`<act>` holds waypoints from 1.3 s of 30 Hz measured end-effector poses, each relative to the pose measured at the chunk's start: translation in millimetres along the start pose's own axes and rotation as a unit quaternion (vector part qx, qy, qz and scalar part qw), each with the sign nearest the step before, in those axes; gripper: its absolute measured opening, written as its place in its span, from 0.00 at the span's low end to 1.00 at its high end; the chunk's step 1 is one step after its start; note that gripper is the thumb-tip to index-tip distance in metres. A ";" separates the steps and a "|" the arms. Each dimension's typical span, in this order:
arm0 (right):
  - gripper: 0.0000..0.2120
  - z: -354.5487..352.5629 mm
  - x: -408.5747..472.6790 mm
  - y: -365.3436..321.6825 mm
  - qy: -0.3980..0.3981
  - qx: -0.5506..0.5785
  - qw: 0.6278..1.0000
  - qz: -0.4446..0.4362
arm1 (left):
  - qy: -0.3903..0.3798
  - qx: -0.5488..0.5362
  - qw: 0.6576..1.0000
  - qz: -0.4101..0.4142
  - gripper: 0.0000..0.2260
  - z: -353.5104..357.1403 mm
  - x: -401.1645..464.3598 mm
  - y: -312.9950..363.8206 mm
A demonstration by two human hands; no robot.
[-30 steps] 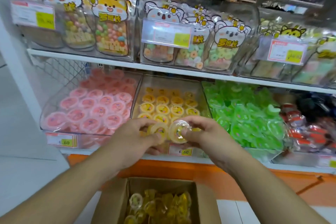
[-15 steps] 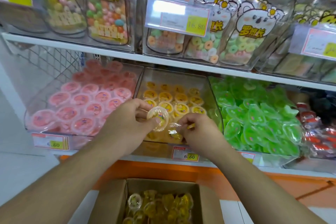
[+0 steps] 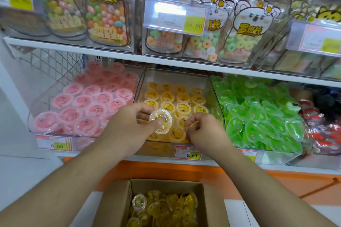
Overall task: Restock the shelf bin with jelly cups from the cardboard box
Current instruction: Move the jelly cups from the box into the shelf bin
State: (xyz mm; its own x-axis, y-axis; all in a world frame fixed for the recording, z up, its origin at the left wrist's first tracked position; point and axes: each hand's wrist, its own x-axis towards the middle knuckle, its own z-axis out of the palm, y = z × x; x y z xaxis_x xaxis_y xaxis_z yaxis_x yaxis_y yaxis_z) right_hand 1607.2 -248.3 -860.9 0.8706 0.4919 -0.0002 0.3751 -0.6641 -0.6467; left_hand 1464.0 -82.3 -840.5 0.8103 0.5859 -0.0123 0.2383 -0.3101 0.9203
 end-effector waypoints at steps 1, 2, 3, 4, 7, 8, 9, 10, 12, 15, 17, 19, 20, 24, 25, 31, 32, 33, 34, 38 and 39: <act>0.05 -0.1 0.0 0.7 -0.005 0.001 1.000 -0.002 | -0.001 0.002 1.000 -0.001 0.11 1.6 0.5 0.0; 0.04 -0.2 -0.4 1.2 -0.010 0.001 1.000 -0.005 | -0.002 0.004 1.000 -0.002 0.10 3.0 0.8 0.4; 0.05 0.1 -0.8 1.6 -0.016 0.000 1.000 -0.007 | -0.003 0.006 1.000 -0.002 0.09 4.5 0.6 1.1; 0.05 0.5 -0.8 2.3 -0.022 0.000 1.000 -0.009 | -0.004 0.008 1.000 -0.001 0.08 5.8 0.4 1.3; 0.04 -2.6 -0.3 3.1 -0.028 -0.012 0.999 -0.020 | -0.004 0.019 1.000 0.000 0.07 9.5 -0.2 2.7; 0.03 -6.1 0.1 2.9 -0.022 -0.026 0.999 -0.033 | -0.003 0.023 1.000 0.002 0.07 10.9 0.0 2.8; 0.04 -10.4 0.4 2.4 -0.010 -0.046 0.998 -0.052 | -0.001 0.023 1.000 0.004 0.07 12.1 0.7 2.8; 0.06 -15.4 0.2 1.6 0.004 -0.062 0.996 -0.071 | 0.000 0.017 1.000 0.005 0.07 13.4 1.6 2.7; 0.09 -25.9 -1.3 0.5 0.025 -0.054 0.994 -0.094 | -0.003 -0.001 1.000 0.006 0.06 17.9 4.4 4.2; 0.10 -39.1 -5.4 3.5 0.037 -0.013 0.994 -0.104 | -0.009 0.025 0.999 0.027 0.06 30.6 11.4 7.2; 0.10 -45.7 -7.2 7.9 0.050 -0.015 0.992 -0.111 | -0.011 0.058 0.997 0.048 0.07 42.0 18.1 9.2; 0.09 -49.9 -8.9 11.7 0.066 -0.028 0.989 -0.128 | -0.027 0.105 0.992 0.071 0.07 54.8 25.6 10.1; 0.08 -50.9 -9.7 13.1 0.071 -0.036 0.987 -0.141 | -0.042 0.129 0.988 0.079 0.07 61.1 28.4 10.6; 0.09 -54.4 -11.3 19.3 0.090 -0.047 0.978 -0.185 | -0.081 0.182 0.975 0.099 0.08 81.1 32.6 12.1; 0.09 -55.8 -11.0 21.6 0.093 -0.047 0.976 -0.190 | -0.086 0.200 0.970 0.105 0.09 84.8 32.5 11.6; 0.10 -57.9 -7.2 29.0 0.091 -0.042 0.973 -0.209 | -0.110 0.355 0.917 0.145 0.12 95.7 37.9 8.2; 0.10 -57.7 -6.7 29.3 0.093 -0.042 0.972 -0.213 | -0.115 0.363 0.910 0.163 0.11 97.4 38.3 9.1; 0.10 -57.5 -6.6 29.5 0.094 -0.041 0.971 -0.215 | -0.115 0.362 0.908 0.176 0.10 99.3 38.4 10.2; 0.10 -57.3 -6.7 29.8 0.096 -0.040 0.971 -0.216 | -0.112 0.355 0.911 0.176 0.09 100.4 38.2 11.5; 0.10 -56.7 -7.1 30.2 0.095 -0.045 0.971 -0.213 | -0.086 0.307 0.937 0.141 0.07 103.4 43.8 4.6; 0.10 -56.3 -7.6 30.0 0.095 -0.048 0.971 -0.216 | -0.082 0.287 0.946 0.130 0.07 103.9 43.7 3.7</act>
State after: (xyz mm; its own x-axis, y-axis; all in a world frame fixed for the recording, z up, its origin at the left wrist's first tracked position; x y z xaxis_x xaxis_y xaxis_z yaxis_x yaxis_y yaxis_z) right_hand 1629.8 -303.7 -837.3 0.6654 0.6289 0.4021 0.7380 -0.4736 -0.4806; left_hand 1555.9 -135.6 -878.3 0.9421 0.3250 0.0823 0.2328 -0.8108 0.5371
